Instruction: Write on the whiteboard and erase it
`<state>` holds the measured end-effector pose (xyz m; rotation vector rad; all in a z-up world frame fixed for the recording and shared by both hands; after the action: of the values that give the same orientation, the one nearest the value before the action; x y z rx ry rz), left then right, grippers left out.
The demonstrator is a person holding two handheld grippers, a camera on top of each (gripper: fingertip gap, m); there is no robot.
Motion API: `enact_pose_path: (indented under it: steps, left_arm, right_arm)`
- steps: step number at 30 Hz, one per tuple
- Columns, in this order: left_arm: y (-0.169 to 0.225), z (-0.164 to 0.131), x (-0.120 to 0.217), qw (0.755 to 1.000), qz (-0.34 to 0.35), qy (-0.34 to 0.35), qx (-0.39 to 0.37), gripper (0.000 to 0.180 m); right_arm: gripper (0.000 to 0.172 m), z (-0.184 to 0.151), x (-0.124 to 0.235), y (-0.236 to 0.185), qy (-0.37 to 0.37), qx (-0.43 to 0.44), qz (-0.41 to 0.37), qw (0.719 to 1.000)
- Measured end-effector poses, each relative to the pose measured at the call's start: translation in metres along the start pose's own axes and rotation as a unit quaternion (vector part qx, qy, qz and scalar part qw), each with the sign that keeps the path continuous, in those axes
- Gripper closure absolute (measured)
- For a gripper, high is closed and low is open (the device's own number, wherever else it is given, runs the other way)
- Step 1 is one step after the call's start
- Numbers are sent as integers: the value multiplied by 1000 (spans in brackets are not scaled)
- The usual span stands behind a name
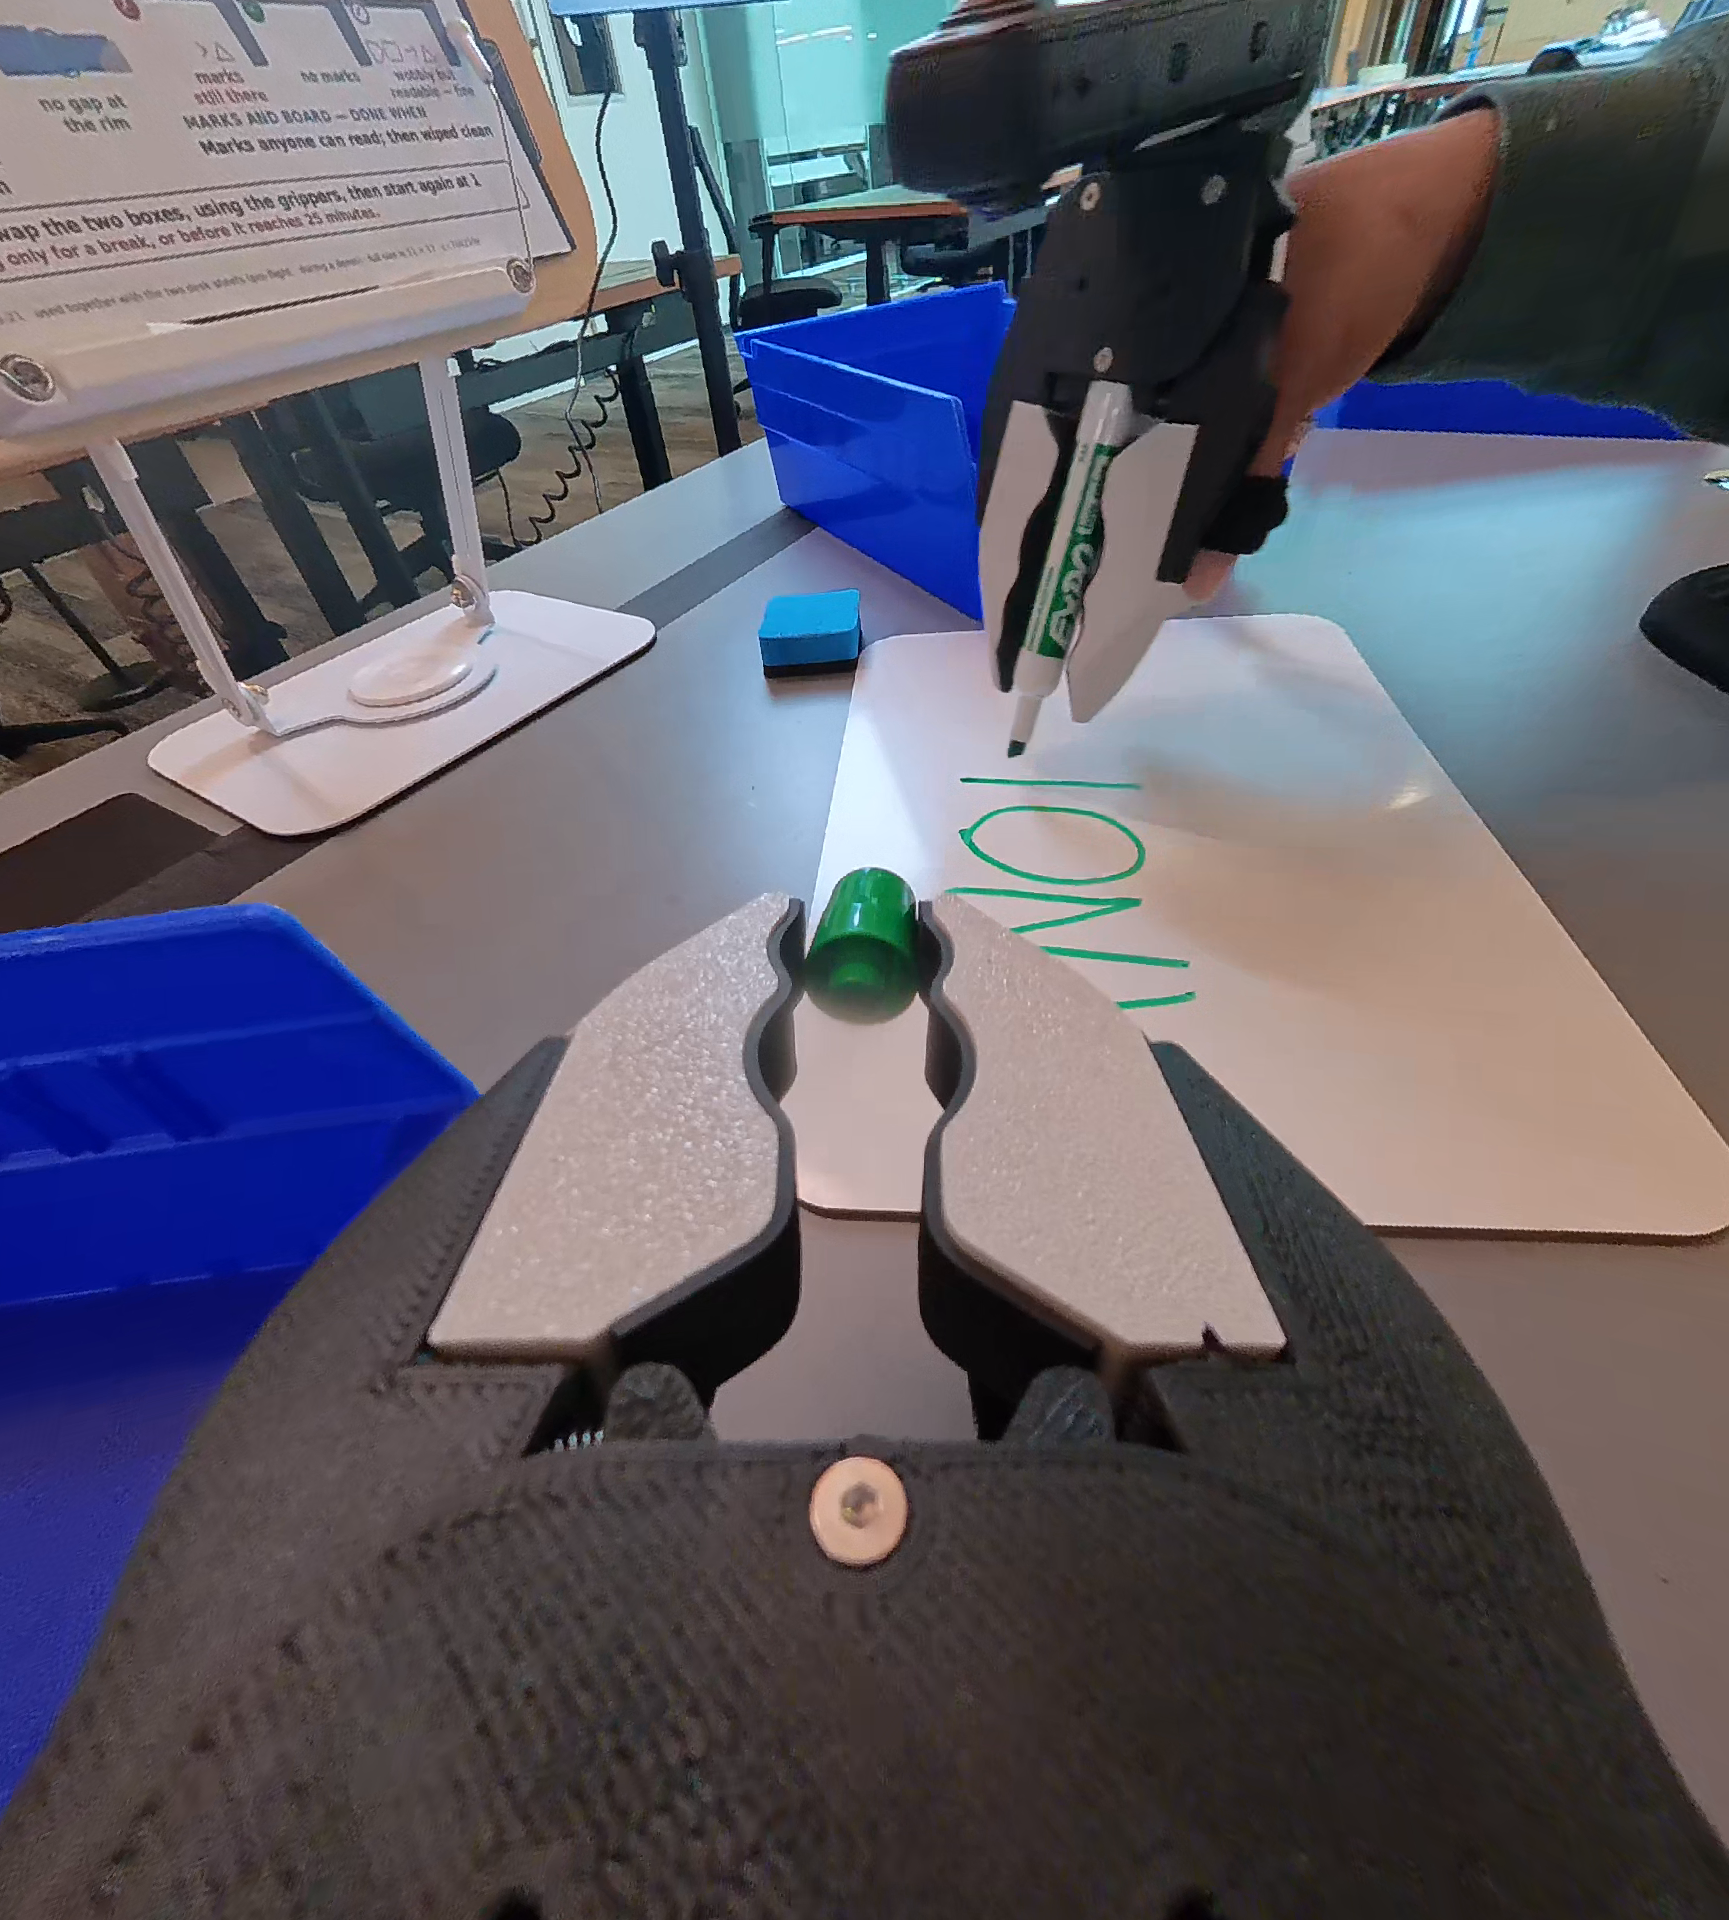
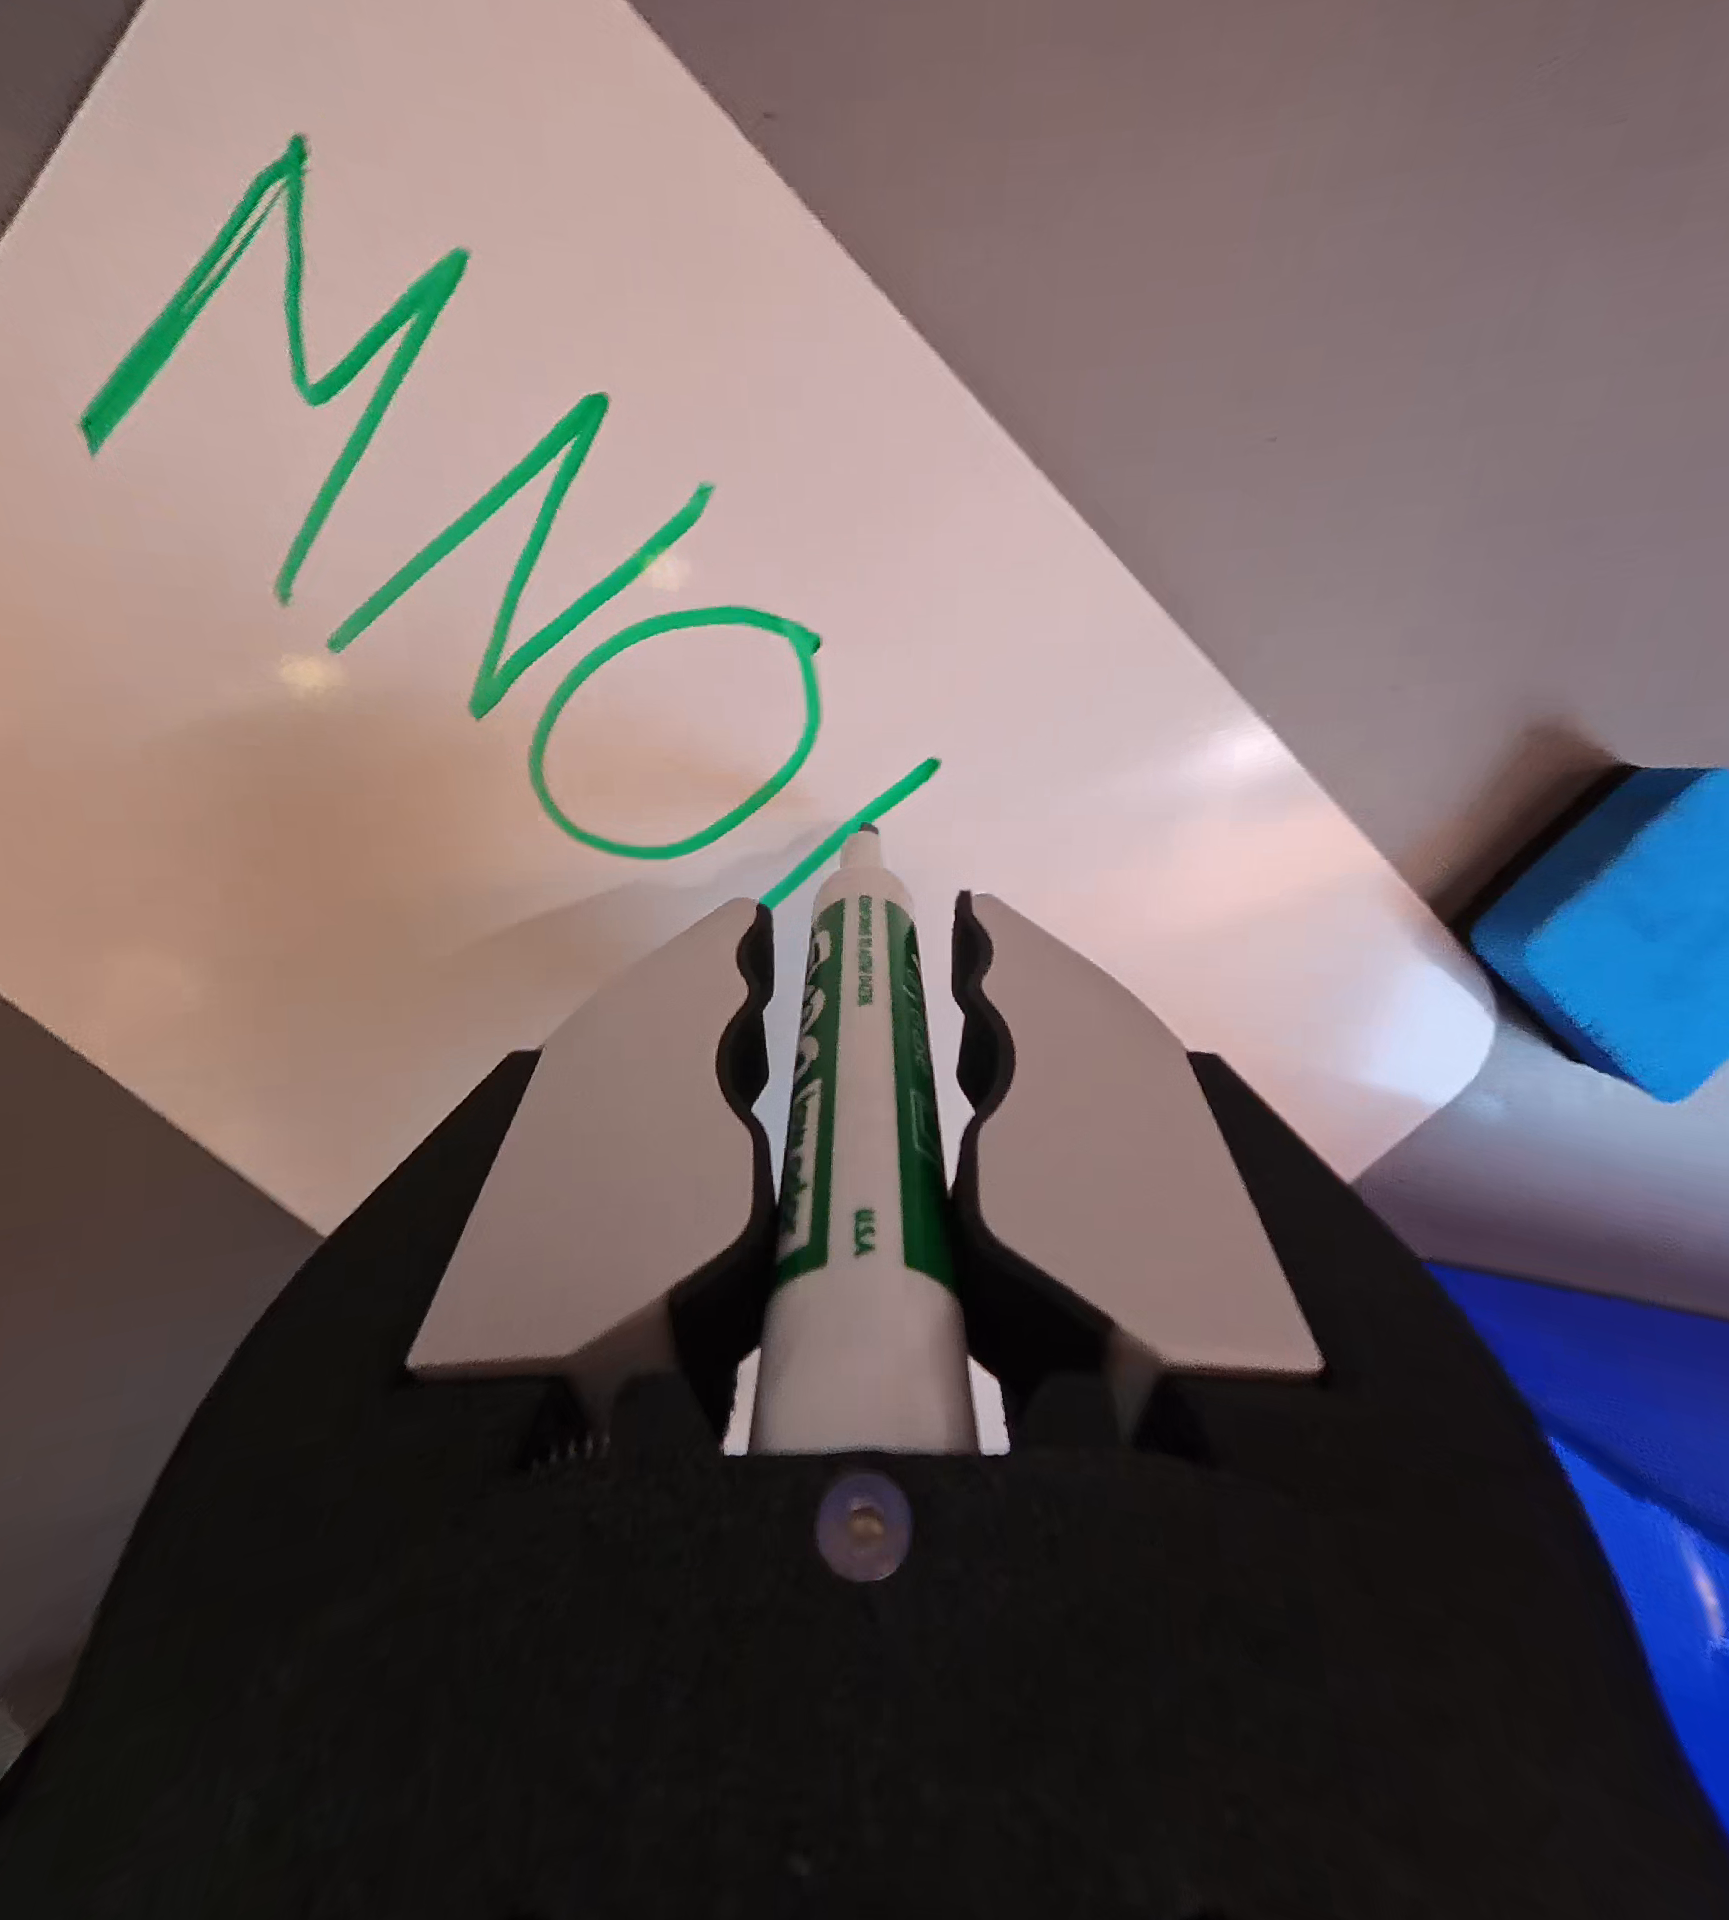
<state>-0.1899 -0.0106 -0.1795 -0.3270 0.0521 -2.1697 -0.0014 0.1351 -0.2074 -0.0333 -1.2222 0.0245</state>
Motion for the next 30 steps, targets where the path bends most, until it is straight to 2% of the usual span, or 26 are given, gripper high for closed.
enact_pose_path:
  steps: [5,11,18,23,30]
  left_arm:
    - [-2,-3,-1,1000,-3,-3,5,160]
    - [-1,-2,0,1000,-3,-3,2,160]
    - [-2,-1,1,1000,-2,-2,2,160]
    - [-2,-3,-1,1000,-4,-6,3,160]
    - [0,-2,-1,1000,-3,-6,0,160]
  right_arm:
    - [137,10,-8,11,15,-8,7,1000]
    - [137,9,-14,16,-2,-5,-7,1000]
    - [137,-7,-7,31,-15,-18,-39,999]
    - [137,-18,-4,14,-14,-15,-18,1000]
    - [137,-4,-9,-4,2,13,-8,1000]
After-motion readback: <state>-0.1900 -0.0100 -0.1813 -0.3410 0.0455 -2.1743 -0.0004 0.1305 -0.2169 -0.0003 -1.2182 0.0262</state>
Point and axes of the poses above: each gripper's, where its closed fingertips meet, x back along the fingers, z out of its top, y = z × x across the jaws, the point moved 5 cm from there along x, back along the fingers, and after that the axes turned 4 degrees about -x, right-handed, at the moved point
